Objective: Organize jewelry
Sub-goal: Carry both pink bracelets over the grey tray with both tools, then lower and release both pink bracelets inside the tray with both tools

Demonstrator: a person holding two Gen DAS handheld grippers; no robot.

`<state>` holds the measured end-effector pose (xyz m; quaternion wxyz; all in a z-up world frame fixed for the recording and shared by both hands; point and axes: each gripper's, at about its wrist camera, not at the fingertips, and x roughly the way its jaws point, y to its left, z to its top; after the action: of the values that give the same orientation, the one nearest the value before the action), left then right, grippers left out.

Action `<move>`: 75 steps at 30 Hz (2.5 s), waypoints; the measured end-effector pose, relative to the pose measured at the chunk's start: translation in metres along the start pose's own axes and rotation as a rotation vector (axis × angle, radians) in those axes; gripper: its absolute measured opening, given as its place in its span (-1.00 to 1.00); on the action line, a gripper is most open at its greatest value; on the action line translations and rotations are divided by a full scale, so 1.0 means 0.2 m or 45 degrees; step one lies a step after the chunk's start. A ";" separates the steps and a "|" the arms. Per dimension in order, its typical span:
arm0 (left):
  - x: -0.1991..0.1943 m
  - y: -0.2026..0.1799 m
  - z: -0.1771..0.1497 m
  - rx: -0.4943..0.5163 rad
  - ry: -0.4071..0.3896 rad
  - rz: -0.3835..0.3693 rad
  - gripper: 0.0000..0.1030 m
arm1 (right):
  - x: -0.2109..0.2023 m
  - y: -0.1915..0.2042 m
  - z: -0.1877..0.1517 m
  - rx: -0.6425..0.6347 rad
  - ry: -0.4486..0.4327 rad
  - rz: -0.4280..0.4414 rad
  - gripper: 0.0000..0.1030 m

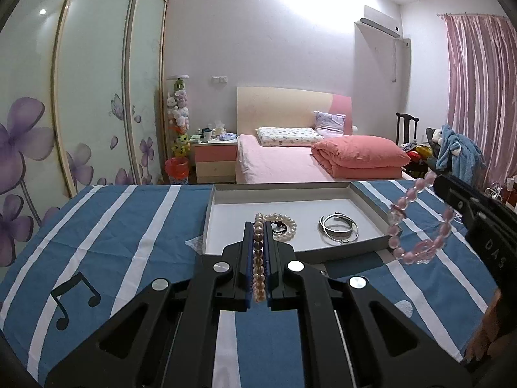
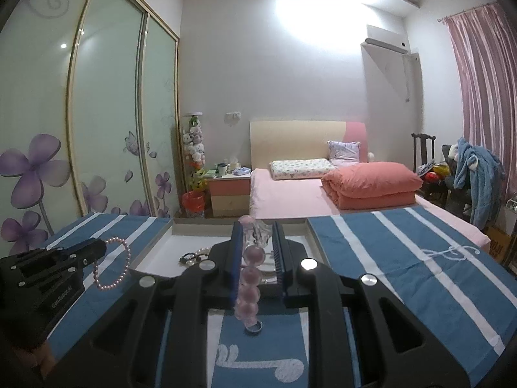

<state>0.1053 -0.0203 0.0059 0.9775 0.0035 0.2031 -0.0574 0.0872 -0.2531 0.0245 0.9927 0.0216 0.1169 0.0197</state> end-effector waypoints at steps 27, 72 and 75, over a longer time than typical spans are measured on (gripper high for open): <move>0.48 -0.03 0.16 0.007 0.032 0.023 -0.87 | 0.64 -0.09 0.10 0.088 0.099 -0.023 -0.64; 0.24 0.34 -0.02 -0.134 0.231 0.093 -0.40 | 0.53 -0.13 -0.27 0.020 0.607 0.127 -0.37; 0.22 0.33 -0.06 -0.129 0.257 0.096 -0.32 | 0.51 -0.10 -0.35 -0.018 0.690 0.151 -0.31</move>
<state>0.1490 0.0409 -0.0233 0.9524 -0.0326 0.3028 -0.0096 0.1700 -0.2659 -0.0669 0.9225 0.0153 0.3766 0.0835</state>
